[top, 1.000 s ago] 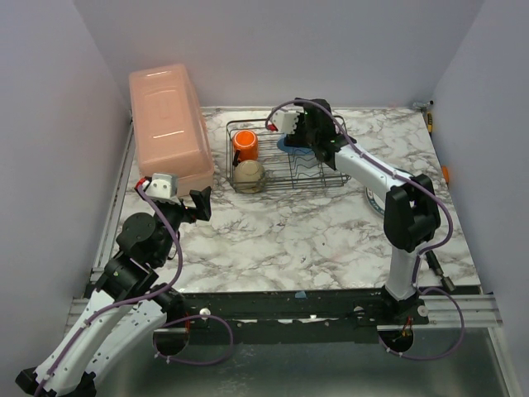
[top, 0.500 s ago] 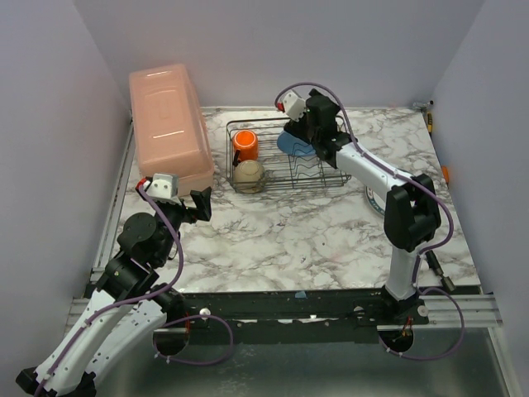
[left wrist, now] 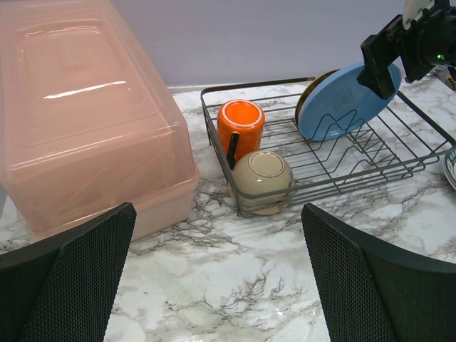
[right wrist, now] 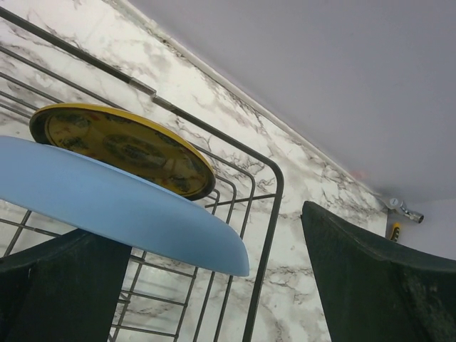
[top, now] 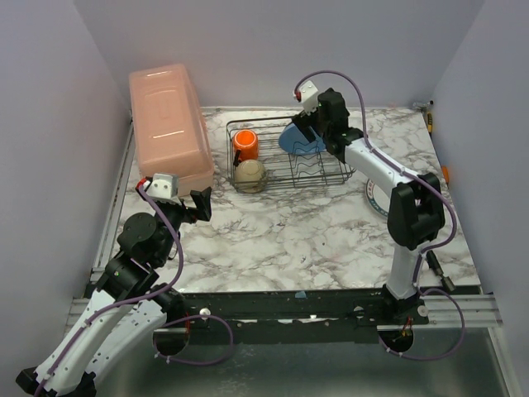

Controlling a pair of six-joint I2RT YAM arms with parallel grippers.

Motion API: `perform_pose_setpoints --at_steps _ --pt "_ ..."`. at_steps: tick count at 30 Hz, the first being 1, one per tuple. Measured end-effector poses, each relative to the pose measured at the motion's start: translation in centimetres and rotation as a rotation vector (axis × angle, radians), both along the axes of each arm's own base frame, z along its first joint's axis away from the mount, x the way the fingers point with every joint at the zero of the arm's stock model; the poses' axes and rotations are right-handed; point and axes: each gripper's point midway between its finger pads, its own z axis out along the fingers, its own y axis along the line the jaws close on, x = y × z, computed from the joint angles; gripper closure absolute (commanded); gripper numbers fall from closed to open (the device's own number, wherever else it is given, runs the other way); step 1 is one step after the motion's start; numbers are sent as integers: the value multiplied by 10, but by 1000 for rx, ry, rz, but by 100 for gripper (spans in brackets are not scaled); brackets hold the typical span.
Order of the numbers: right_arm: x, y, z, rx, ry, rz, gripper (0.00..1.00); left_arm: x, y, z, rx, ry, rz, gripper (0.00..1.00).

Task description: Load the mixed dishes into the dish rack

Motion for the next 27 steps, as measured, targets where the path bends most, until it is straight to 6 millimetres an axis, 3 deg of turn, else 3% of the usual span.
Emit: perform_pose_setpoints --at_steps 13,24,27 --pt "-20 0 20 75 -12 19 0 0 0 0 1 2 0 1" --pt "-41 -7 -4 93 24 14 0 3 -2 -5 12 19 0 1" --pt "-53 -12 -1 114 22 5 0 3 -3 -6 14 21 0 1"
